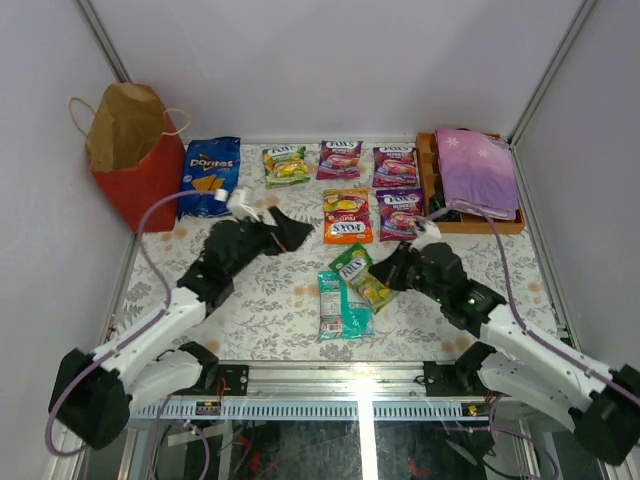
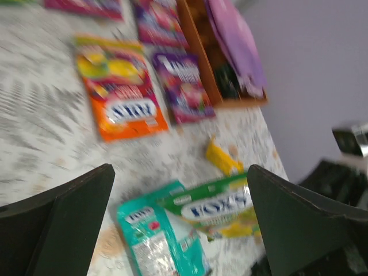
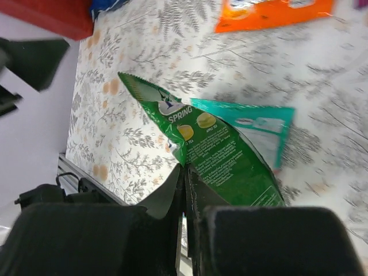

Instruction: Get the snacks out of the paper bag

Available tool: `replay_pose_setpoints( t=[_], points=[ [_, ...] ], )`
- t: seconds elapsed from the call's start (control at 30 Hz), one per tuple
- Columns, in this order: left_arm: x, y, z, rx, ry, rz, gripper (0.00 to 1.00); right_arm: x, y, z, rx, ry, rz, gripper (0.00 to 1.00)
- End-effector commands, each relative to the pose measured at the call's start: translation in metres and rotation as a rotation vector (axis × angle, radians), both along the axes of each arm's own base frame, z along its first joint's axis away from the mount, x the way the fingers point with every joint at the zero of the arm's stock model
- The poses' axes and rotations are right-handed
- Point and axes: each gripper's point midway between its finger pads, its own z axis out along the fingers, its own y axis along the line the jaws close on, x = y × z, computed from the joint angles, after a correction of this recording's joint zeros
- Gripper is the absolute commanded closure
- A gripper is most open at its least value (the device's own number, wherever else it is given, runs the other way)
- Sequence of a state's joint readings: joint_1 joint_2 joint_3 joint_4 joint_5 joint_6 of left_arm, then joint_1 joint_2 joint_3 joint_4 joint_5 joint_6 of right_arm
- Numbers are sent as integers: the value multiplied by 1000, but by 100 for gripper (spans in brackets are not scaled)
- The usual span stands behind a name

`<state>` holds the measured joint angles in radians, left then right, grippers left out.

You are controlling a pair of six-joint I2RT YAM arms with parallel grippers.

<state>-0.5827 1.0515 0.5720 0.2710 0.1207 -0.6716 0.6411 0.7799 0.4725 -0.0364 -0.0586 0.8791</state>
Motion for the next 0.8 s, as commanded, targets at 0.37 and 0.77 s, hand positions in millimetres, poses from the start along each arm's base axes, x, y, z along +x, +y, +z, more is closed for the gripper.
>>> replay_pose_setpoints(
  t=[0.37, 0.77],
  points=[
    [25, 164, 134, 84, -132, 535, 0, 76, 218, 116, 66, -282, 221, 100],
    [34, 167, 67, 179, 35, 538, 0, 204, 232, -34, -40, -148, -20, 96]
  ],
)
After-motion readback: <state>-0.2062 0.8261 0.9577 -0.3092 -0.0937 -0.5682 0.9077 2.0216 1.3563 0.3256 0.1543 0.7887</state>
